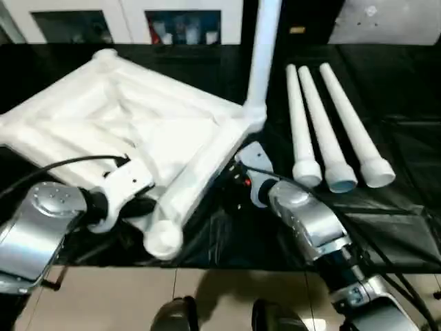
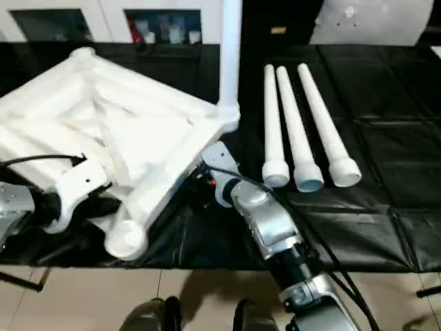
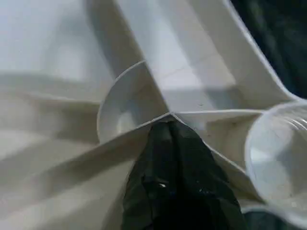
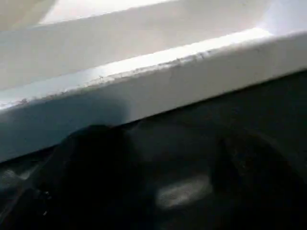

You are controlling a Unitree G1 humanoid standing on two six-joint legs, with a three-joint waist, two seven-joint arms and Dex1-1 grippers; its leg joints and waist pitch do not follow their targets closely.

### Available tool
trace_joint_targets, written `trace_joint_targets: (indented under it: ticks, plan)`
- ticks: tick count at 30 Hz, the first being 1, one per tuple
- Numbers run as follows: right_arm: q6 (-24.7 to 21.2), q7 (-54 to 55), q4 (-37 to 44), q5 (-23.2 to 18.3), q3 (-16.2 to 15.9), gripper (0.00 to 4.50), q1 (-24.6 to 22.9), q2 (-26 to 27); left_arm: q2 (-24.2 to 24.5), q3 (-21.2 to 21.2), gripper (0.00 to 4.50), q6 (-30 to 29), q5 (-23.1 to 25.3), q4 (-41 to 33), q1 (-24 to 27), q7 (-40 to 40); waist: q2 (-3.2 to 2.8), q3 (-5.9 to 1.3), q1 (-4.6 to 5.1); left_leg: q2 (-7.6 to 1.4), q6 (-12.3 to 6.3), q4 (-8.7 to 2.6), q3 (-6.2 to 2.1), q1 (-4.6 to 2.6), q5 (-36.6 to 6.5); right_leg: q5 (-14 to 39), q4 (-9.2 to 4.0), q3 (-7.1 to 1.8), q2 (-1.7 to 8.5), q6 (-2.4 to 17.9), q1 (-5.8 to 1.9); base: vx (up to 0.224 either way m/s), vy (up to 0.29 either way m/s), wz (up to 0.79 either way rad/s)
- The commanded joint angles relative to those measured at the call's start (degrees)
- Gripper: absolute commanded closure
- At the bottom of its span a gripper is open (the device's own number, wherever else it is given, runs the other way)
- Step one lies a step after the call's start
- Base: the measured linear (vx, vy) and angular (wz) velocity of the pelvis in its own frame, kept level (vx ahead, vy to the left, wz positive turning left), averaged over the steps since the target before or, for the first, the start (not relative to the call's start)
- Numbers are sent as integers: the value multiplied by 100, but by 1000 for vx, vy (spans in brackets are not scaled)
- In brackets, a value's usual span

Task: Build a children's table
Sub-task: Rotate table base, then pick table leg

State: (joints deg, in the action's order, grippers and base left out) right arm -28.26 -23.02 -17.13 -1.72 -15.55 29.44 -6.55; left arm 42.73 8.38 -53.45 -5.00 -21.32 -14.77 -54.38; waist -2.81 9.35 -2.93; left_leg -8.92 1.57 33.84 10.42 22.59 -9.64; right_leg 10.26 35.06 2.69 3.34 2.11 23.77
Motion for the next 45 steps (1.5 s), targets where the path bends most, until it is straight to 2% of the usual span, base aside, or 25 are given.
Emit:
trace_joint_targets:
  ticks: [1, 2, 3, 9, 12, 16, 18, 20, 21, 23, 24, 26, 27, 29, 30, 31, 33, 34, 35, 36, 39, 40, 41, 42, 45]
  plan:
    - [86, -53, -116, -3, -57, 0, 112, 86, -306, 147, 447, 65, -386, -112, -46, -209, -68, -476, 16, -372, 109, -439, -191, -137, -1236, 1361, -406, -342, 518, 1212, -270, 0, 0, 0]
    - [105, -62, -136, 7, -52, 0, 122, 88, -426, 156, 447, 92, -413, -26, -99, -159, -46, -511, 22, -372, 70, -419, -181, -144, -1115, 1208, -399, -338, 511, 1251, -288, 0, 0, 0]
    - [123, -68, -155, 15, -49, 0, 133, 88, -528, 185, 447, 143, -413, 76, -157, -108, -60, -508, 25, -360, 22, -412, -178, -134, -1011, 1071, -382, -330, 499, 1303, -284, 0, 0, 0]
    - [238, -83, -248, 48, -26, 0, 201, 102, -1159, 258, 447, 401, -511, 534, -496, 200, -50, -547, 68, -351, -123, -378, -169, -120, -865, 903, -370, -315, 494, 1387, -326, 0, 0, 0]
    - [286, -81, -265, 69, -6, 0, 217, 102, -1684, 72, 447, 525, -568, 861, -738, 551, -31, -551, 63, -352, -134, -364, -163, -122, -887, 991, -393, -315, 495, 1387, -340, 0, 0, 0]
    - [341, -109, -288, 82, 49, 0, 250, 108, -2132, -116, 447, 881, -233, 1596, -1112, 1251, -10, -576, 58, -346, -195, -350, -166, -116, -868, 1000, -396, -309, 489, 1342, -344, 0, 0, 0]
    - [356, -124, -294, 88, 68, 0, 256, 114, -2227, -182, 447, 951, -198, 1772, -1200, 1428, 11, -599, 53, -346, -256, -335, -172, -102, -743, 872, -382, -304, 500, 1346, -362, 0, 0, 0]
    - [466, -98, -284, 115, 142, 0, 296, 119, -2461, -384, 447, 1184, -27, 2258, -1456, 2013, 4, -594, 62, -337, -323, -319, -155, -101, -690, 767, -388, -305, 485, 1370, -345, 0, 0, 0]
    - [502, -67, -279, 128, 176, 0, 318, 117, -2517, -433, 447, 1283, 53, 2406, -1534, 2211, -5, -617, 47, -350, -352, -308, -166, -112, -643, 673, -374, -302, 493, 1382, -351, 0, 0, 0]
    - [558, 4, -251, 140, 230, 0, 347, 115, -2563, -496, 447, 1375, 114, 2537, -1598, 2369, 0, -622, 55, -347, -430, -302, -174, -80, -522, 486, -354, -286, 485, 1416, -355, 0, 0, 0]
    - [591, 146, -156, 98, 391, 0, 391, 136, -2616, -636, 447, 1491, 104, 2626, -1651, 2511, -9, -624, 61, -347, -475, -291, -176, -69, -510, 441, -340, -281, 496, 1450, -360, 0, 0, 0]
    - [343, 558, -42, 68, 704, 0, 479, 223, -2602, -748, 447, 1580, -4, 2498, -1633, 2459, -5, -625, 57, -357, -501, -289, -175, -75, -466, 418, -345, -281, 504, 1490, -353, 0, 0, 0]
    - [302, 591, -36, 69, 729, 0, 490, 231, -2595, -747, 447, 1607, -3, 2490, -1632, 2463, -11, -624, 49, -367, -509, -297, -180, -92, -467, 432, -341, -272, 491, 1507, -341, 0, 0, 0]
    - [-395, 989, 39, 93, 1004, 0, 714, 306, -2500, -842, 428, 1516, -207, 2091, -1483, 2269, -32, -609, 54, -376, -494, -307, -180, -98, -472, 435, -329, -270, 477, 1533, -327, 0, 0, 0]
    - [-493, 1048, 27, 103, 1050, 0, 794, 309, -2455, -839, 428, 1503, -243, 1941, -1408, 2202, -32, -616, 52, -387, -450, -314, -190, -106, -464, 432, -305, -264, 483, 1564, -337, 0, 0, 0]
    - [-499, 1054, 25, 106, 1053, 0, 804, 308, -2448, -836, 405, 1504, -247, 1918, -1396, 2191, -40, -610, 45, -391, -428, -315, -184, -117, -504, 464, -314, -266, 481, 1553, -319, 0, 0, 0]
    - [-496, 1116, 0, 134, 1079, 0, 872, 305, -2409, -825, 394, 1523, -296, 1760, -1316, 2104, -48, -596, 36, -376, -317, -310, -156, -131, -632, 601, -339, -279, 484, 1480, -301, 0, 0, 0]
    - [-472, 1198, -124, 139, 1157, 0, 1008, 280, -2350, -817, 387, 1558, -345, 1575, -1234, 2033, -11, -590, 38, -377, -298, -316, -153, -126, -656, 627, -342, -283, 483, 1457, -305, 0, 0, 0]
    - [-412, 1276, -273, 142, 1247, 0, 1145, 255, -2287, -805, 376, 1619, -408, 1407, -1156, 1928, -29, -600, 24, -381, -262, -321, -168, -119, -626, 655, -325, -279, 500, 1443, -316, 0, 0, 0]
    - [-361, 1357, -434, 132, 1349, 0, 1282, 225, -2234, -792, 354, 1675, -457, 1268, -1099, 1837, -15, -588, 30, -372, -235, -322, -160, -118, -638, 677, -330, -283, 492, 1422, -311, 0, 0, 0]
    - [-434, 1465, -557, 128, 1428, 0, 1396, 187, -2169, -762, 342, 1759, -495, 1166, -1052, 1754, -7, -583, 22, -364, -182, -324, -153, -128, -681, 762, -332, -284, 479, 1364, -303, 0, 0, 0]
    - [-474, 1566, -693, 117, 1515, 0, 1502, 148, -2068, -712, 331, 1773, -531, 1000, -968, 1627, -11, -580, 19, -362, -179, -325, -147, -134, -683, 755, -335, -285, 472, 1347, -295, 0, 0, 0]
    - [-770, 1747, -930, 105, 1687, 0, 1709, 89, -1877, -614, 321, 1673, -630, 673, -813, 1410, -11, -587, 25, -358, -173, -325, -155, -122, -625, 685, -315, -281, 471, 1353, -308, 0, 0, 0]
    - [-901, 1793, -1038, 116, 1735, 0, 1799, 49, -1800, -569, 313, 1594, -684, 527, -749, 1317, 14, -607, 33, -362, -171, -322, -157, -129, -564, 592, -293, -279, 472, 1394, -315, 0, 0, 0]
    - [-1030, 1856, -1252, 161, 1776, 0, 1945, -50, -1736, -505, 292, 1492, -715, 366, -693, 1269, 4, -595, 28, -346, -159, -304, -127, -139, -568, 572, -302, -287, 458, 1374, -302, 0, 0, 0]
